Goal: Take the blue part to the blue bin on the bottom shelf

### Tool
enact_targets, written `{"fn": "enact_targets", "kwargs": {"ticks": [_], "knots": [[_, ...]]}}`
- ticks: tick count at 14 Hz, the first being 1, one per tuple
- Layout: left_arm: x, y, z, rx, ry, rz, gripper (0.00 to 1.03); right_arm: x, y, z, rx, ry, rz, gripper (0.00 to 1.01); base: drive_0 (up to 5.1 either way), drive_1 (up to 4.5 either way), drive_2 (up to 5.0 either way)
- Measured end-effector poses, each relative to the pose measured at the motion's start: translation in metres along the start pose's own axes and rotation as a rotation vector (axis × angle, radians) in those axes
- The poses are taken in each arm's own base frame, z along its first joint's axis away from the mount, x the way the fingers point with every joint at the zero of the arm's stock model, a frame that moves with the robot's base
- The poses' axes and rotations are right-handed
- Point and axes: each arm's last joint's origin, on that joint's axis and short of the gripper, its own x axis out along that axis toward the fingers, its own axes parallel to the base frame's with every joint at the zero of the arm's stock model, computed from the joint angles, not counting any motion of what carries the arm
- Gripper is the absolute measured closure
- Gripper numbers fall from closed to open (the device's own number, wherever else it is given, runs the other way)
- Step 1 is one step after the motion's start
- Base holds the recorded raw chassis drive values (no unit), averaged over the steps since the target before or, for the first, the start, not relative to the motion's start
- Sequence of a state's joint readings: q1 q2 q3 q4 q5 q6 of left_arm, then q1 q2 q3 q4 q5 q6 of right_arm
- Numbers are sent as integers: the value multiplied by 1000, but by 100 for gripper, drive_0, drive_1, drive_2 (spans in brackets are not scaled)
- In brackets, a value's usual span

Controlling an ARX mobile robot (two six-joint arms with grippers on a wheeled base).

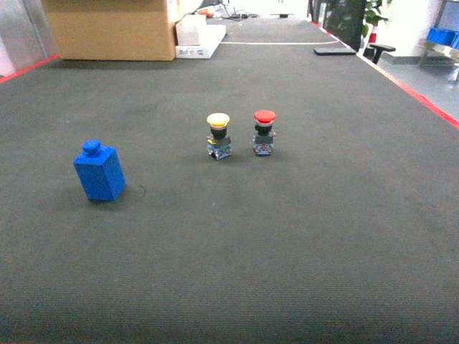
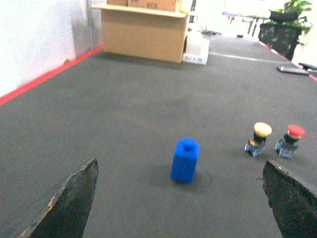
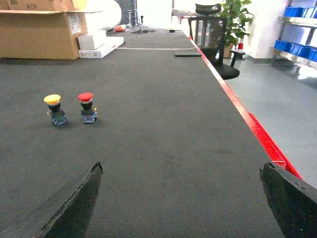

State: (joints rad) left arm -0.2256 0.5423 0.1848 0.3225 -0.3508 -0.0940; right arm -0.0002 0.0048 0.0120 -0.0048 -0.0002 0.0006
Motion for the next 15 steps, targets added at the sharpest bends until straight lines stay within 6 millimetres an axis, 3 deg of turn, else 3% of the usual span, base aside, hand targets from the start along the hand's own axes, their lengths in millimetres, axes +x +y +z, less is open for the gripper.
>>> {"fn": "enact_targets", "kwargs": {"ticks": [1, 3, 6, 7, 9, 12, 15], "knots": [[16, -6, 14, 16, -29, -19, 5, 0, 0, 0, 0, 0, 0, 3, 0, 0, 0], [59, -17, 21, 72, -23, -67, 5, 0, 0, 0, 0, 0, 0, 3, 0, 0, 0], [132, -33, -3, 165, 52, -74, 5, 0, 0, 0, 0, 0, 0, 3, 0, 0, 0], [160, -49, -28, 205, 126, -105, 5, 0, 0, 0, 0, 0, 0, 3, 0, 0, 0], [186, -62, -55, 224, 190, -100, 5, 0, 0, 0, 0, 0, 0, 3, 0, 0, 0], [209, -60, -82, 213, 231, -21, 5, 0, 0, 0, 0, 0, 0, 3, 0, 0, 0], [216, -57, -77, 178, 170, 67, 5, 0, 0, 0, 0, 0, 0, 3, 0, 0, 0]]}}
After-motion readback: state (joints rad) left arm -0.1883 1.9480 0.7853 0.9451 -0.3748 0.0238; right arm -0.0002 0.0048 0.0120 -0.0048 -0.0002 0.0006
